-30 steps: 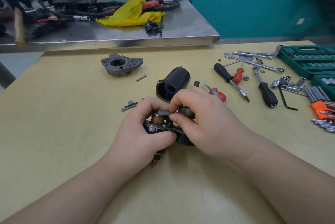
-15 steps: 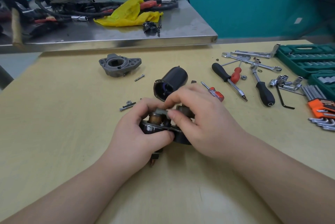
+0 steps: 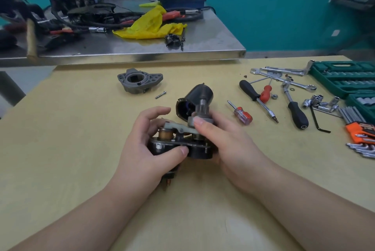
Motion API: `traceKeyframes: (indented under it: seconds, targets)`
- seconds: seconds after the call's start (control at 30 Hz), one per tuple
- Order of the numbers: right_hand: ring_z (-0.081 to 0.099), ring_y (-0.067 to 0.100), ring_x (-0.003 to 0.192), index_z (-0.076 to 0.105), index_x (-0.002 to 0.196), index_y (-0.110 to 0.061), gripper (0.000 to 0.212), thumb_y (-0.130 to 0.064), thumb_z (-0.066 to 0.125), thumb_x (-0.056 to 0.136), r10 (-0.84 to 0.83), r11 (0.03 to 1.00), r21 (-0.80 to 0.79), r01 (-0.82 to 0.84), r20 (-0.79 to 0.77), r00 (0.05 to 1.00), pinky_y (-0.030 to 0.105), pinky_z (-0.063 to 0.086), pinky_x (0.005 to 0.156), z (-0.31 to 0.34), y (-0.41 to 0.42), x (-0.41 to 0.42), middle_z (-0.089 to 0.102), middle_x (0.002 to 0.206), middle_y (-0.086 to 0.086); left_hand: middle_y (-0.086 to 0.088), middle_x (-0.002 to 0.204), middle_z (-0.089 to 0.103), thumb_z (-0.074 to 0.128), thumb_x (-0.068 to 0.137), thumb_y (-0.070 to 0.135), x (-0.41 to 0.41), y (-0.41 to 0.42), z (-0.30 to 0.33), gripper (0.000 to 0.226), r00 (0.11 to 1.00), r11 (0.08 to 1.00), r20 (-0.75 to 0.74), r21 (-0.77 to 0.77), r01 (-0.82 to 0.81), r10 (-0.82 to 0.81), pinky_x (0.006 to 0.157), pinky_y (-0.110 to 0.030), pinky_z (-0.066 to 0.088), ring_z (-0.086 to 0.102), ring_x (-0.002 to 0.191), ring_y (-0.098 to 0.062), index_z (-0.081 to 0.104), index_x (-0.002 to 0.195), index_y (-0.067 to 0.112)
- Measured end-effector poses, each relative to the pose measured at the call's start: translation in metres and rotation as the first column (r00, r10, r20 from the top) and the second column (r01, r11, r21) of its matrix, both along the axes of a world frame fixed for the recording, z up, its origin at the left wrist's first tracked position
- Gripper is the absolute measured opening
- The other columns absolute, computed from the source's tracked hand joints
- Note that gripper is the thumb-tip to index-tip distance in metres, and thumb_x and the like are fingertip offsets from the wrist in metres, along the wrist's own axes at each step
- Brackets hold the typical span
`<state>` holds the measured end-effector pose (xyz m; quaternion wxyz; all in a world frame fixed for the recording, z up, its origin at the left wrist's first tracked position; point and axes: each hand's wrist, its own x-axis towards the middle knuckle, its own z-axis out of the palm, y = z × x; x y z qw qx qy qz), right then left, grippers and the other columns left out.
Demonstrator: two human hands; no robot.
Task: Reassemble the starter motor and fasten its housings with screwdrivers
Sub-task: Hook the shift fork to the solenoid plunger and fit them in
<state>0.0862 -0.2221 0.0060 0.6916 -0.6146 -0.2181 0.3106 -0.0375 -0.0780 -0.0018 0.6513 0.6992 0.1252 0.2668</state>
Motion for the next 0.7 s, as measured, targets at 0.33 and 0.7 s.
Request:
traceKeyframes:
  seconds: [0.33, 0.7]
  targets:
    - [0.072, 0.037, 0.116, 0.074, 0.118, -0.027, 0.037, -0.041, 0.081, 0.085, -0.028, 0.986, 0.167, 0.007, 0.127, 0.992, 0.064, 0.054, 0.105, 0.0, -0.005, -0.002, 0.077, 0.12, 0.013, 0.002, 0.105, 0.077, 0.084, 0.075, 0.039, 0.006, 0.004, 0.009, 0.045, 0.992, 0.988, 0.013, -0.081, 0.129, -0.128, 0.074, -0.021, 0.058, 0.077, 0.089, -0.015, 0.072, 0.117, 0.026]
    - [0.07, 0.036, 0.118, 0.068, 0.124, -0.026, 0.05, -0.052, 0.086, 0.086, 0.055, 0.983, 0.161, -0.089, 0.202, 0.978, 0.056, 0.058, 0.102, -0.006, -0.006, -0.009, 0.073, 0.123, 0.013, -0.005, 0.087, 0.073, 0.09, 0.075, 0.032, -0.002, 0.01, 0.011, 0.021, 1.0, 0.992, 0.022, 0.123, 0.015, -0.018, 0.079, -0.034, 0.055, 0.07, 0.086, -0.024, 0.081, 0.085, 0.016]
